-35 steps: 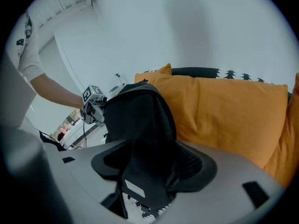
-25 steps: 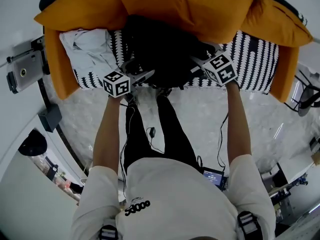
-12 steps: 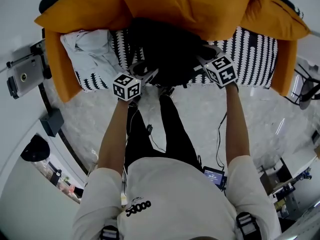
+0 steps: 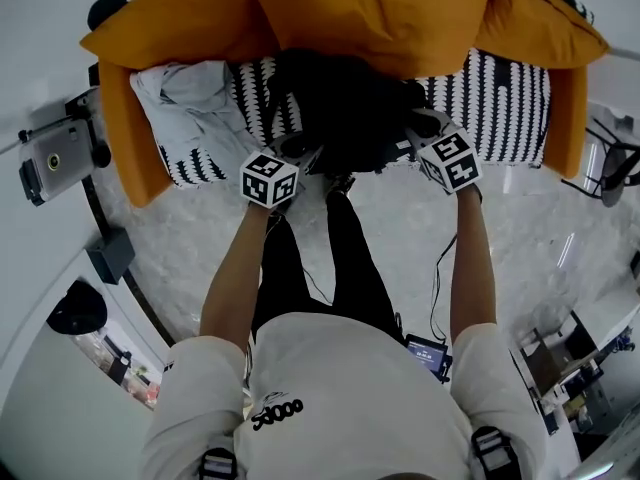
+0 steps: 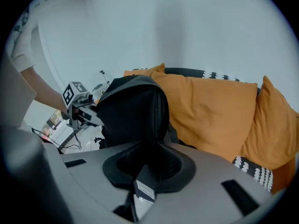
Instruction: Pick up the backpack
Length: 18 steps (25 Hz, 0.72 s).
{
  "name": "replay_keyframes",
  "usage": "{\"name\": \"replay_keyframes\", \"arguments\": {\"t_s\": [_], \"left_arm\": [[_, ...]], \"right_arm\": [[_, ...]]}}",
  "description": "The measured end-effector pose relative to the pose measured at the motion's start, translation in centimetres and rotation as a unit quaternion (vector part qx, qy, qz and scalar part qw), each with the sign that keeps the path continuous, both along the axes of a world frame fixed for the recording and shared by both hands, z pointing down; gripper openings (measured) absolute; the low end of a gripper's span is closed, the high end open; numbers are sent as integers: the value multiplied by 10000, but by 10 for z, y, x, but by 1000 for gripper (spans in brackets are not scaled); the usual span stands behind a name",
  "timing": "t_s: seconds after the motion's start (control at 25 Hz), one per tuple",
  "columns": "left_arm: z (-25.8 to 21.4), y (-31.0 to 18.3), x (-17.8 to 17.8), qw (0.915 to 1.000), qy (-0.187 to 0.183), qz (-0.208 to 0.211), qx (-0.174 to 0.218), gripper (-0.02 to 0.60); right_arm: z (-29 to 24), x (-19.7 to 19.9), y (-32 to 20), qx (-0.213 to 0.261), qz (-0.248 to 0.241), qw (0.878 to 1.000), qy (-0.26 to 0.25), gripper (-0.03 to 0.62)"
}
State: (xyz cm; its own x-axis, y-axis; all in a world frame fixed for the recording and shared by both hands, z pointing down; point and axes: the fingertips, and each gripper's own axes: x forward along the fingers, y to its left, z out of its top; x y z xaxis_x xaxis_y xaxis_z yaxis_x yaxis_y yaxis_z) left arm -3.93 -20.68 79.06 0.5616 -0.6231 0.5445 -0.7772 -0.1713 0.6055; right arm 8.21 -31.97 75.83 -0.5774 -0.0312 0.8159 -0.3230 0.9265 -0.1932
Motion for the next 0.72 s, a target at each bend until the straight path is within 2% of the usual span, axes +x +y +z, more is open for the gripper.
{"name": "replay_keyframes", "arguments": {"t_s": [0.16,0.28,0.52,0.72], "left_arm": [[-14,7,9,9999,-57,4,120,71],[-29,9,12,9997,-14,43,250,66],[-81,1,16,9971,-4,251,714,61],[-122,-7,7,9942,157,202,1049,61]], "right_arm": [[-15,16,14,222,262,9994,-38,77],[-26,27,24,281,731,9966,-240,76],[-58,49,40,258,1880,9780,-865,77],[-100,45,45,583,2137,9694,-1054,77]]}}
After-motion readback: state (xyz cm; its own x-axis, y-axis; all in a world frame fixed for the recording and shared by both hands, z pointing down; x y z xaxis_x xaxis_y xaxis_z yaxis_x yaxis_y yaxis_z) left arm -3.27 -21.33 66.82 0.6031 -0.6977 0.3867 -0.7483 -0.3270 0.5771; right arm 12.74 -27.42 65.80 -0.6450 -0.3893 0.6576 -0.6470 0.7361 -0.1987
